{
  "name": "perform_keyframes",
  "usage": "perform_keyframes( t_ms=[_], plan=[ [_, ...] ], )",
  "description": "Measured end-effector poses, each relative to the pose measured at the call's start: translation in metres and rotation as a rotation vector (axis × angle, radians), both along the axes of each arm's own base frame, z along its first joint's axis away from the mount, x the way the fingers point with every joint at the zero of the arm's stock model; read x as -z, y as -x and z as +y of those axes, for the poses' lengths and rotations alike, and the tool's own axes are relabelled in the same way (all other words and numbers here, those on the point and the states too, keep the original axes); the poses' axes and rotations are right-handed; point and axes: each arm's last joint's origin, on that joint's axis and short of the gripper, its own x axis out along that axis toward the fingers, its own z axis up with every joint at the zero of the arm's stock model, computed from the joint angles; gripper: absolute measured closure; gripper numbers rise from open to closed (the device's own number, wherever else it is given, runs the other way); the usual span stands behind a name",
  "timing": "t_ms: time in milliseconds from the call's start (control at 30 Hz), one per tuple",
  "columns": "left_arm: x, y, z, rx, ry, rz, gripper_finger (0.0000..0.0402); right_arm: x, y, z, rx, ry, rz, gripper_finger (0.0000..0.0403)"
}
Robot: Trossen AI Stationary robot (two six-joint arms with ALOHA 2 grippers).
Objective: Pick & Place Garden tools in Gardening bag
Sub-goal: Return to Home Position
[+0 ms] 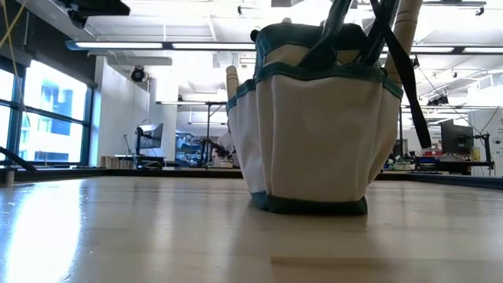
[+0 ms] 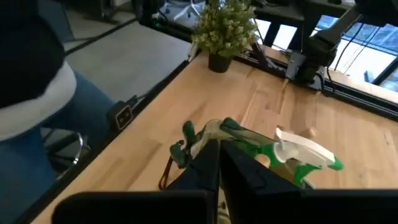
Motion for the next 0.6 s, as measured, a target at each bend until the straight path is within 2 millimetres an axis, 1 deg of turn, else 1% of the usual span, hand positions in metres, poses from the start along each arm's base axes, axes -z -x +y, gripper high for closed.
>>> perform_keyframes(
  t_ms=[67, 167, 233, 300, 367, 467, 600],
  plan=[
    [0.001, 0.006, 0.002, -0.002, 0.001, 0.009, 0.0399, -0.001, 0.002, -0.008, 0.01, -0.016, -0.004, 0.0399],
    [0.004, 0.009, 0.004, 0.0, 0.012, 0.028, 0.0399, 0.01, 0.012, -0.021, 0.065, -0.039, 0.023, 0.0399],
    [0.007, 0.01, 0.004, -0.006, 0.026, 0.043, 0.0401, 0.017, 0.021, -0.031, 0.13, -0.087, 0.029, 0.0399],
    [0.01, 0.011, 0.005, -0.013, 0.037, 0.061, 0.0401, 0.025, 0.035, -0.04, 0.19, -0.136, 0.02, 0.0399],
    [0.012, 0.011, 0.005, -0.022, 0.052, 0.078, 0.0401, 0.033, 0.048, -0.045, 0.234, -0.173, -0.031, 0.0399],
    [0.012, 0.01, 0.004, -0.02, 0.086, 0.066, 0.0401, 0.05, 0.061, -0.051, 0.266, -0.203, -0.142, 0.0399],
    [0.01, 0.009, 0.002, 0.053, 0.079, 0.061, 0.0401, 0.074, 0.075, -0.058, 0.343, -0.225, -0.272, 0.0399]
  ],
)
